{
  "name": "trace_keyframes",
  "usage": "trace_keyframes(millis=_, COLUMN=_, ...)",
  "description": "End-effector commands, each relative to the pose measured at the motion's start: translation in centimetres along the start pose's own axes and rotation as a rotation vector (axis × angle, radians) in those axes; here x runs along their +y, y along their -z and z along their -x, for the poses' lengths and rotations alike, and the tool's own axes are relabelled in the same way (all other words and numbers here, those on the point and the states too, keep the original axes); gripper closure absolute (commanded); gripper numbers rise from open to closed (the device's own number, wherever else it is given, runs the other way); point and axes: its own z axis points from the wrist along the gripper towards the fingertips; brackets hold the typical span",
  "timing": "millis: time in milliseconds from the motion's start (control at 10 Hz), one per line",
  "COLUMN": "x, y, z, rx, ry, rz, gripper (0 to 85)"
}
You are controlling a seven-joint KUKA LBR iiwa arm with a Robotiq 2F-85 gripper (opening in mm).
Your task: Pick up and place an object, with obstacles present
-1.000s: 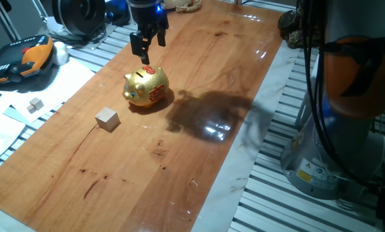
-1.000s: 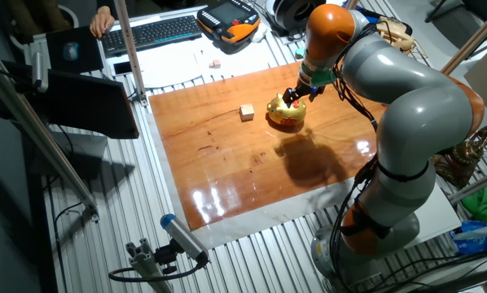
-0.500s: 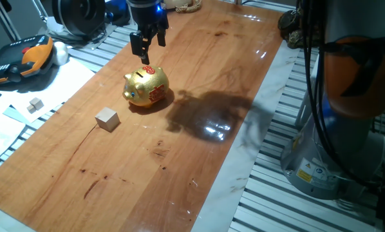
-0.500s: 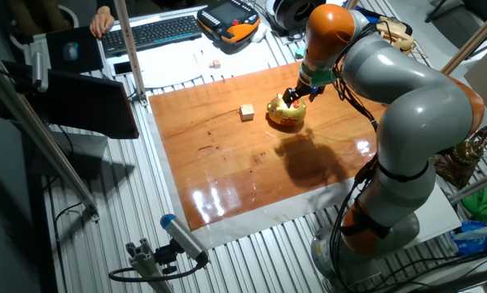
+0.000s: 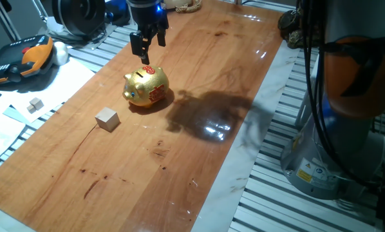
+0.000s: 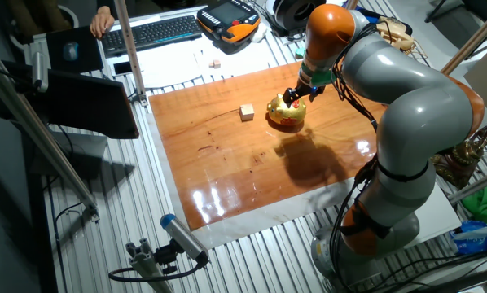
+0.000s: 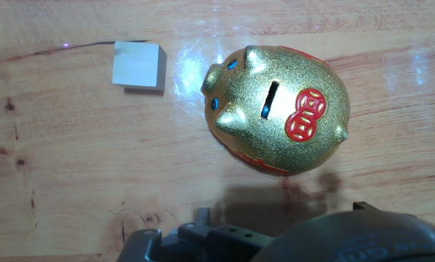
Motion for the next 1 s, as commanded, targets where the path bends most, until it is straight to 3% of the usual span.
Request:
trace_keyframes(millis=0, x=0.01, y=0.05, z=0.00, rx=0.037, ry=0.077, rz=0.021, gripper=85.0)
trace_keyframes(millis=500, x=0.07, y=0.06, z=0.19, rx=0.040, ry=0.077, rz=0.022, gripper=85.0)
trace_keyframes(millis=900, x=0.29, y=-0.38, z=0.67, rx=0.017, ry=0.060, rz=0.027, gripper=85.0)
